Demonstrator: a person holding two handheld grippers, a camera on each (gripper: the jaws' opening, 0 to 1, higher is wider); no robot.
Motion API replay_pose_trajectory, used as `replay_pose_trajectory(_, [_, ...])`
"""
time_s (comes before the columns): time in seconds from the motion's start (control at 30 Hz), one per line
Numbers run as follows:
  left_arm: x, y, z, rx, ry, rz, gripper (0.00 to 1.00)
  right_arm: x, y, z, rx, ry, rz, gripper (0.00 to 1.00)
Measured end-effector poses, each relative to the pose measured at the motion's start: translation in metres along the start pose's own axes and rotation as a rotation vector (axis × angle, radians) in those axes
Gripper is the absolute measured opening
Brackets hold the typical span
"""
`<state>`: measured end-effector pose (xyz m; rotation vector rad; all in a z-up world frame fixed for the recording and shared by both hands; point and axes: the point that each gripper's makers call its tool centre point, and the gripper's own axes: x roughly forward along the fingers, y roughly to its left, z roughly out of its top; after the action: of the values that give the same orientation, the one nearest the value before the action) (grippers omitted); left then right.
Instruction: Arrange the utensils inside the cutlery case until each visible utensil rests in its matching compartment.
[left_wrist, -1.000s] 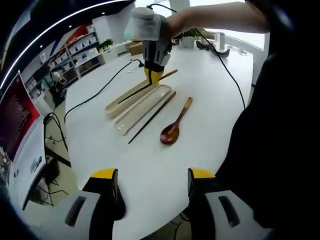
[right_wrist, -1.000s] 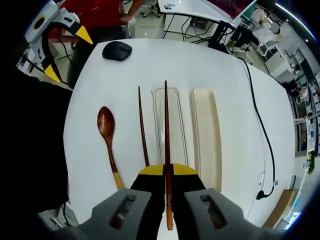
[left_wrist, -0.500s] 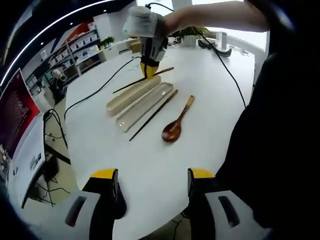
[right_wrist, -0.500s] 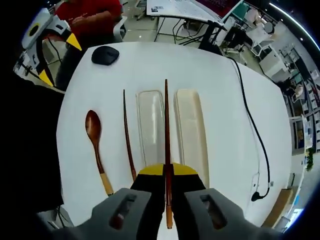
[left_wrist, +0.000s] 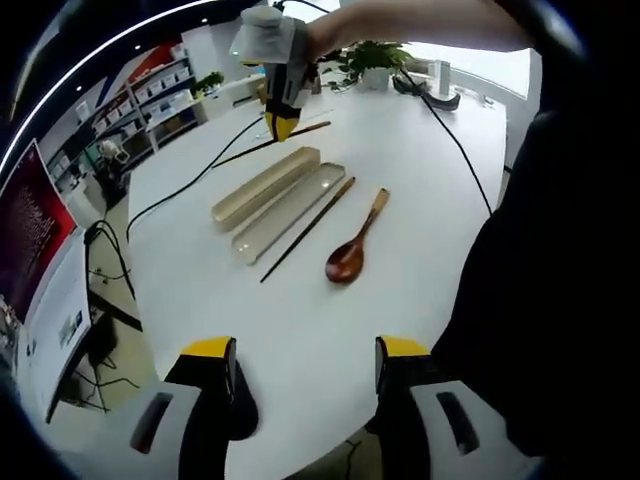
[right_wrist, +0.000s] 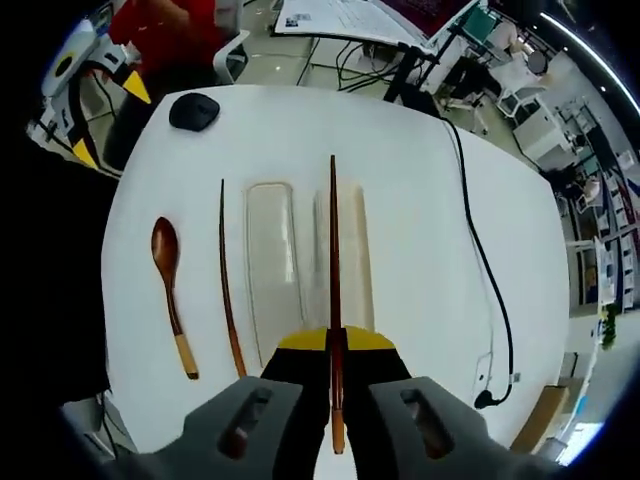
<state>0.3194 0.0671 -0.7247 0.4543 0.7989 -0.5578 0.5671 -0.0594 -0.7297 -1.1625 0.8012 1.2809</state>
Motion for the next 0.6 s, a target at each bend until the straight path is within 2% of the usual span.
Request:
replay_pose_trajectory(0.23, [-0.004, 0.002, -0.010, -0.019, 0.018, 0.005, 0.58, 0.021, -0.003, 0.005, -0.001, -0.014, 0.022, 0.00])
replay_pose_trajectory(0.37, [-0.009, 0.003, -0.003, -0.047, -0.013, 0.004, 0.58, 0.035, -0.006, 0.004, -0.012, -0.014, 0.012, 0.00])
replay_pose_trajectory(0.5, [-0.010, 0.008, -0.007, -0.031, 0.014, 0.022, 0.58, 0.046, -0.006, 0.008, 0.010, -0.024, 0.027, 0.00])
replay_pose_trajectory(0.6, [-0.013, 0.012, -0.008, -0.056, 0.001, 0.035, 0.58, 0.056, -0.003, 0.007, -0.001, -0.014, 0.039, 0.00])
